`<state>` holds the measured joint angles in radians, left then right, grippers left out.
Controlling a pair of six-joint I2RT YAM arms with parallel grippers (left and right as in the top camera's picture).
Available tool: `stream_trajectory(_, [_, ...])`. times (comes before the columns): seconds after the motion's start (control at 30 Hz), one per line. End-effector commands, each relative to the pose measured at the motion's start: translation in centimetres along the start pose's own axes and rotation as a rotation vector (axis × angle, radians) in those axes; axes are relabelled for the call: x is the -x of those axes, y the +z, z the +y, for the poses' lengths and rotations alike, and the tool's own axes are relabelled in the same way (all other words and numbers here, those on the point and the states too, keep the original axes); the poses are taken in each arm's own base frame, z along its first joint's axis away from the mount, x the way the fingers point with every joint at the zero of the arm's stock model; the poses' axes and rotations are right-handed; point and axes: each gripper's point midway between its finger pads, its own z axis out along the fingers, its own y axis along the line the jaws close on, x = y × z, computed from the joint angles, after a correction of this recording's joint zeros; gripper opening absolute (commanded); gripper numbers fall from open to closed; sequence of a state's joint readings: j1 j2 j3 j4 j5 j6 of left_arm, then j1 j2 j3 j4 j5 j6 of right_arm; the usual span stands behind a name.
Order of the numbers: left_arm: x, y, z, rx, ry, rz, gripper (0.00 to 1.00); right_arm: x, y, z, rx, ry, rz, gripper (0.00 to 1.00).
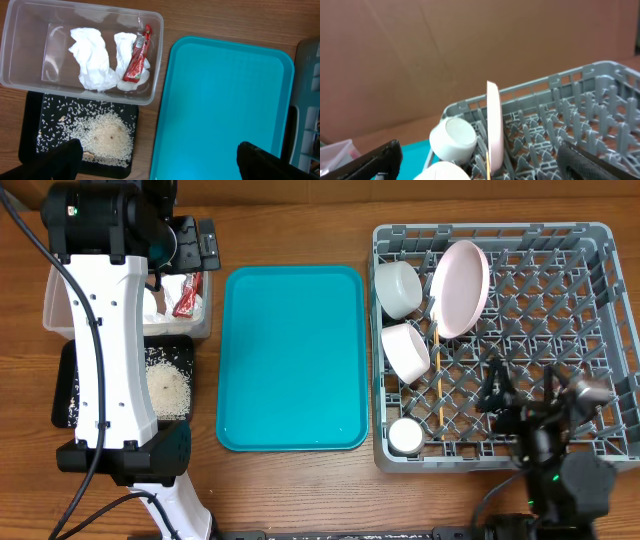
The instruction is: Sort waste into correct bins and load items into the dishwasher
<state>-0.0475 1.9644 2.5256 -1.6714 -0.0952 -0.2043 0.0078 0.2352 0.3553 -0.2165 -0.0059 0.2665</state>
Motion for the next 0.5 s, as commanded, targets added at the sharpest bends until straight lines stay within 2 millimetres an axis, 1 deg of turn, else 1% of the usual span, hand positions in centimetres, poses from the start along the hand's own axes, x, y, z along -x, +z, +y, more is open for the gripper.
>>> stream_trajectory(0.0, [0.4, -1.4, 0.3, 0.001, -0.016, -0.045, 1.0, -2.2, 0.0, -0.3, 0.041, -0.015, -0.032, 1.0])
stream_trajectory(0.2, [0.4, -1.4, 0.3, 0.001, -0.016, -0.045, 1.0, -5.3, 0.2, -1.2, 0.065, -0.018, -0.072, 1.0])
stream_trajectory(0.3, [0.4, -1.4, 0.3, 0.001, -0.016, -0.045, 1.0, -6.3, 0.3, -1.5, 0.066, -0.026, -0.071, 1.0])
stream_trajectory(0.33, [0.4, -1.4, 0.3, 0.001, -0.016, -0.045, 1.0, -6.8, 0.4, -1.4, 0.076, -0.053, -0.06, 1.0])
stream_trajectory(0.47, [0.4, -1.4, 0.3, 0.001, -0.016, -0.045, 1.0, -7.1, 0.4, -1.2, 0.091, -0.145, -0.048, 1.0])
